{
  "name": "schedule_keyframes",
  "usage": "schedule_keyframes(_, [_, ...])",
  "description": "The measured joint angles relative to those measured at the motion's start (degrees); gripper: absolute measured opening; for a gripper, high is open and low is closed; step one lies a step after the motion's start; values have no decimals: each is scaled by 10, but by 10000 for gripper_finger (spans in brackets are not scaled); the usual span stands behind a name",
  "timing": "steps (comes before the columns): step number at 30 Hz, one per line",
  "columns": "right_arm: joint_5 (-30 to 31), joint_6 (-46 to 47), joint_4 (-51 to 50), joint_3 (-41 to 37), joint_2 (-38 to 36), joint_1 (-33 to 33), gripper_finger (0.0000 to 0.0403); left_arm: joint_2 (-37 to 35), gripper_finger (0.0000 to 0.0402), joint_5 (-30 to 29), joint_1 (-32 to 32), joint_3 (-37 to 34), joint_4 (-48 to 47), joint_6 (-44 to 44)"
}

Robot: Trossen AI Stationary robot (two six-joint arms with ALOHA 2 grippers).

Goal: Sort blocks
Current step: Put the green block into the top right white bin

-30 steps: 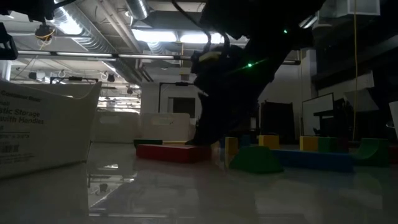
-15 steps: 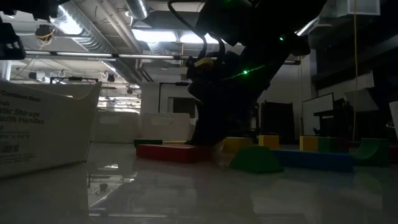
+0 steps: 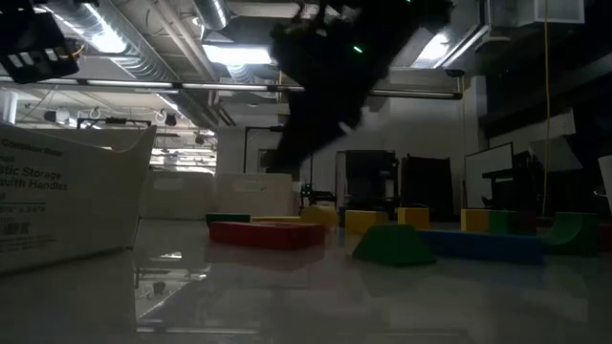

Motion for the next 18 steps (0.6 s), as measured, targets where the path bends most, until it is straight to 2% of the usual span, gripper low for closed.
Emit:
schedule_keyframes(4, [31, -85, -13, 62, -3, -33, 140, 0, 191, -36, 0, 0, 0, 21])
schedule_keyframes(11, [36, -204, 7, 129, -3, -123, 143, 0, 191, -101, 0, 0, 0, 48])
schedule_keyframes(18, [-49, -236, 68, 135, -1, -226, 168, 0, 191, -114, 0, 0, 0, 75])
